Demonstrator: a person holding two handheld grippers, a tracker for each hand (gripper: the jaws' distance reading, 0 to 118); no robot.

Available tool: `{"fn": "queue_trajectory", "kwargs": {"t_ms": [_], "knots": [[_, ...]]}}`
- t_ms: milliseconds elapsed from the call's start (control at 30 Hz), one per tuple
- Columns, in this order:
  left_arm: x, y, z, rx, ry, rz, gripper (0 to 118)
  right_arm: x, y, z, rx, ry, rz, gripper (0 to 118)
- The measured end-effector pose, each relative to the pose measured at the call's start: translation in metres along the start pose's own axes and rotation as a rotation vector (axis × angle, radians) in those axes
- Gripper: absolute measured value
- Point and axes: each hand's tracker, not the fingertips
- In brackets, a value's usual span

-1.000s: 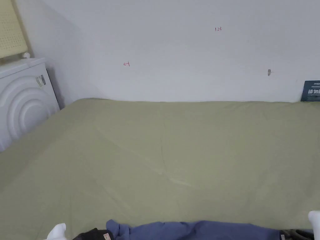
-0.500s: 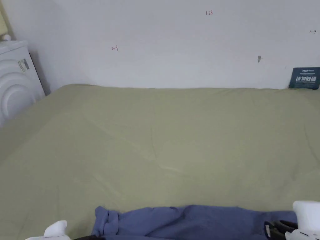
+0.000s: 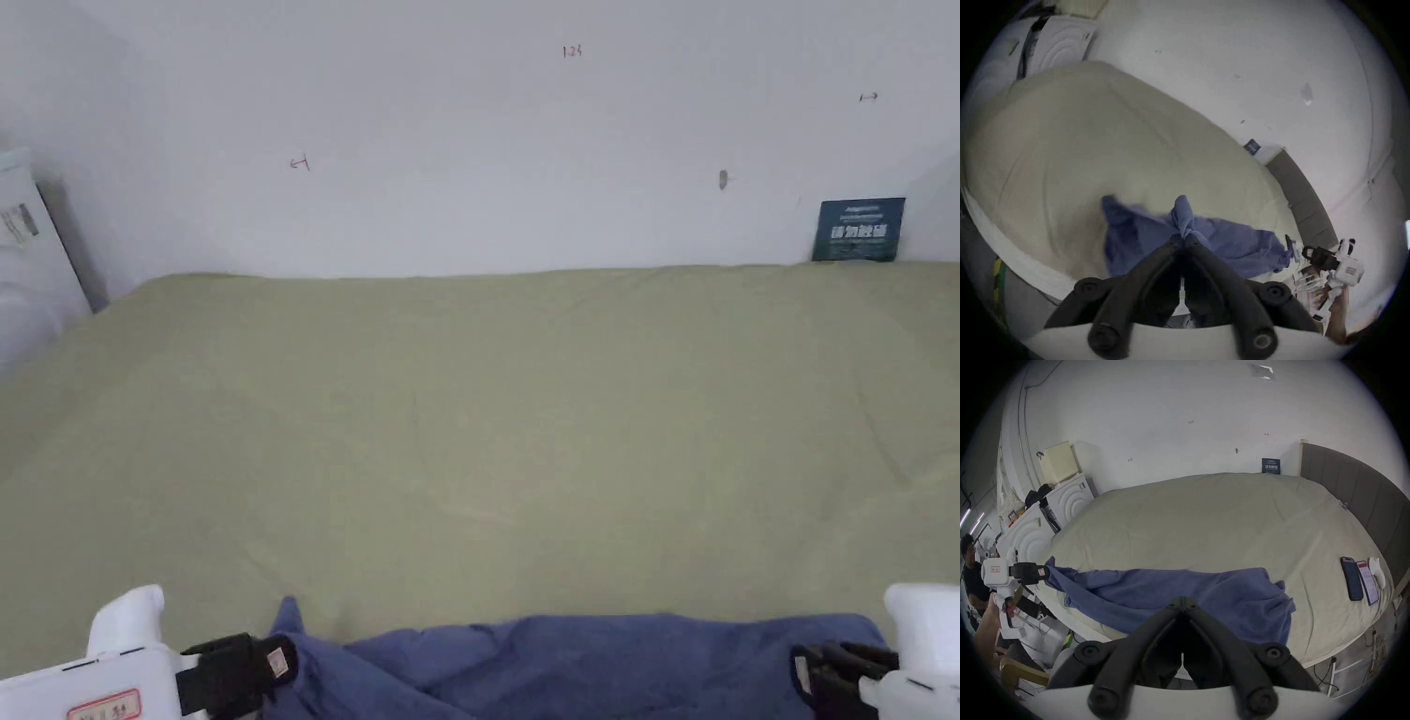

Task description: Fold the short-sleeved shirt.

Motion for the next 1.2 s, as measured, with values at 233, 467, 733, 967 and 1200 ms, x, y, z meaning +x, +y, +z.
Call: {"fn": "queue_trajectory", "kwargs": {"t_ms": [233, 467, 733, 967, 1200], "knots": [[0.088, 0.001, -0.021, -0.002, -0.041, -0.287, 0, 0.010, 0.006, 0.017, 0.052, -0.004, -0.039, 1], [-0.024, -0.010, -0.015, -0.040, 0.102, 0.030, 0, 0.004, 0.005, 0.013, 0.035, -0.003, -0.022, 1], [-0.099, -0.044, -0.032, -0.060, 0.007, 0.272, 100, -0.013, 0.007, 0.005, 0.011, 0.022, 0.014, 1], [-0.098, -0.066, -0.055, -0.086, 0.013, 0.306, 103, -0.015, 0.007, 0.008, 0.018, 0.029, 0.024, 1], [-0.082, -0.058, -0.052, -0.061, 0.084, 0.261, 4, -0.020, 0.000, 0.006, 0.012, 0.042, 0.023, 1]]}}
